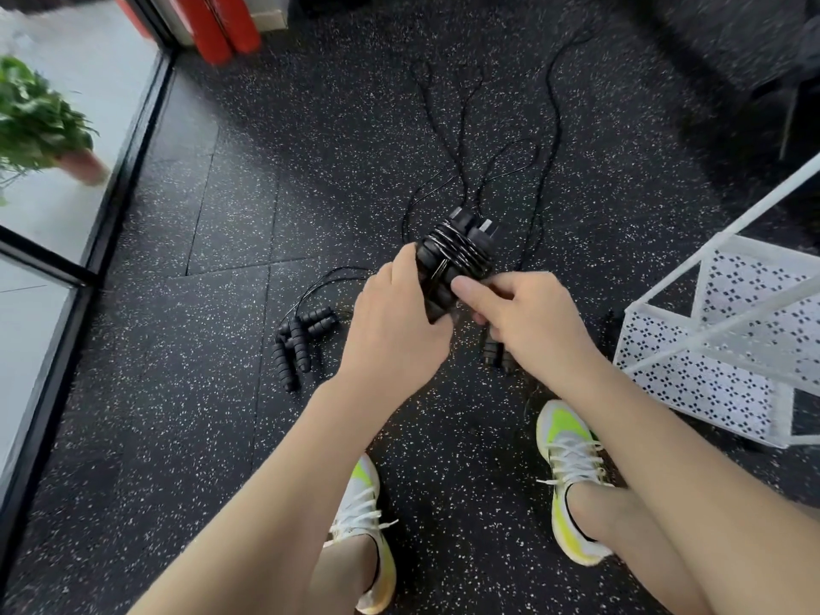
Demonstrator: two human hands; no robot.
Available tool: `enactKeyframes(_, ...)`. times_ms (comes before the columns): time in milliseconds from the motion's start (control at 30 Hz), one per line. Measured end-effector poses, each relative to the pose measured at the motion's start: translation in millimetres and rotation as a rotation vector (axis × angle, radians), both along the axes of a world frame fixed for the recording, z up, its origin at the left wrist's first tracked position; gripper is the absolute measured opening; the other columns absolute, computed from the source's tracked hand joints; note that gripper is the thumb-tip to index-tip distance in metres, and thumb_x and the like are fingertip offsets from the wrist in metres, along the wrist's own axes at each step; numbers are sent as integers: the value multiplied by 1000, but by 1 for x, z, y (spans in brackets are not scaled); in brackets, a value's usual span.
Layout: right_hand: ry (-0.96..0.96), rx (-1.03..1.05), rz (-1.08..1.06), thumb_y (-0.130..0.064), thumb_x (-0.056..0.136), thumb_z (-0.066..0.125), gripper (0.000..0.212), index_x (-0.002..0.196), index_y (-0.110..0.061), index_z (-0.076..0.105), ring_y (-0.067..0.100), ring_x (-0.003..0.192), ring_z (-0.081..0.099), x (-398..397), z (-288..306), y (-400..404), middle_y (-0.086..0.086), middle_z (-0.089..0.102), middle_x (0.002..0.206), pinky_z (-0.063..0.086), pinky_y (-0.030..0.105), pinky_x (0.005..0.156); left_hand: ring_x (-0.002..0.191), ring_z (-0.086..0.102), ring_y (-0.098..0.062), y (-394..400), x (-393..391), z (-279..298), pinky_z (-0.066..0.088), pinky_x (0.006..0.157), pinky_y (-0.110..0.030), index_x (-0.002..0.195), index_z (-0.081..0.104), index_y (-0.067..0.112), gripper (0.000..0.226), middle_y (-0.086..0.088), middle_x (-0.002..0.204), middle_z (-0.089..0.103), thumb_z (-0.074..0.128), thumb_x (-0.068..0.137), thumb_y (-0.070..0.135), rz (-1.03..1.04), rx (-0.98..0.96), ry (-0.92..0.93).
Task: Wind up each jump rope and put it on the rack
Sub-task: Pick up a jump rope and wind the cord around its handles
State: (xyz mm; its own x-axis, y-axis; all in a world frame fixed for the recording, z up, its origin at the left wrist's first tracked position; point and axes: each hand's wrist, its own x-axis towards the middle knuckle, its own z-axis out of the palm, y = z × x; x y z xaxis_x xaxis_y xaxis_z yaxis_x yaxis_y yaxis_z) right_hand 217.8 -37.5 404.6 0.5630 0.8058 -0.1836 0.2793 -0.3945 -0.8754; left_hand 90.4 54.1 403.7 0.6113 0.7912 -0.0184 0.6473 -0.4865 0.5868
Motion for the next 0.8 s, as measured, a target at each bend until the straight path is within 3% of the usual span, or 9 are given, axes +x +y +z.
enactKeyframes(100,-293,-44,104,-37,99,60,43,63,-13,62,11,43,50,-4,0,-1,-4,56,48,42,25,53,95,51,-19,8,-6,2,39,81,-31,144,46,30,70,5,104,56,75,80,25,17,44,29)
enactKeyframes(200,-413,-48,223,-25,98,58,35,64,-18,55,11,42,43,-7,0,-3,-5,50,49,38,29,48,87,57,-27,13,-13,4,51,79,-39,139,50,38,69,1,92,57,76,77,26,32,74,60)
enactKeyframes(300,-438,-43,333,-21,96,58,16,96,-15,73,13,53,59,-9,10,-8,-2,66,66,52,37,58,82,58,-32,17,-18,2,54,76,-46,133,52,39,62,0,85,55,75,77,23,25,110,132)
enactKeyframes(433,-434,-47,406,-21,96,62,25,118,-28,73,7,53,60,-5,18,-11,-9,70,74,55,32,60,92,57,-33,21,-23,-7,50,85,-48,139,50,35,68,-1,95,60,73,77,18,-47,176,220)
enactKeyframes(533,-426,-38,405,-24,95,66,23,116,-34,72,3,59,63,3,21,-12,-19,71,82,56,33,66,108,55,-31,25,-25,-12,43,93,-46,150,42,27,78,-2,116,64,76,80,21,-110,217,274)
enactKeyframes(667,-364,-13,391,-26,92,71,15,101,-37,66,5,58,62,12,25,-13,-24,69,80,57,37,65,107,52,-25,22,-25,-12,35,88,-37,133,48,25,58,4,116,64,76,82,23,-228,288,290)
enactKeyframes(800,-315,5,366,-27,83,81,17,87,-35,66,7,63,56,19,29,-14,-23,66,75,48,20,60,106,53,-23,15,-26,-13,38,93,-37,132,55,27,54,7,115,65,75,82,24,-387,312,240)
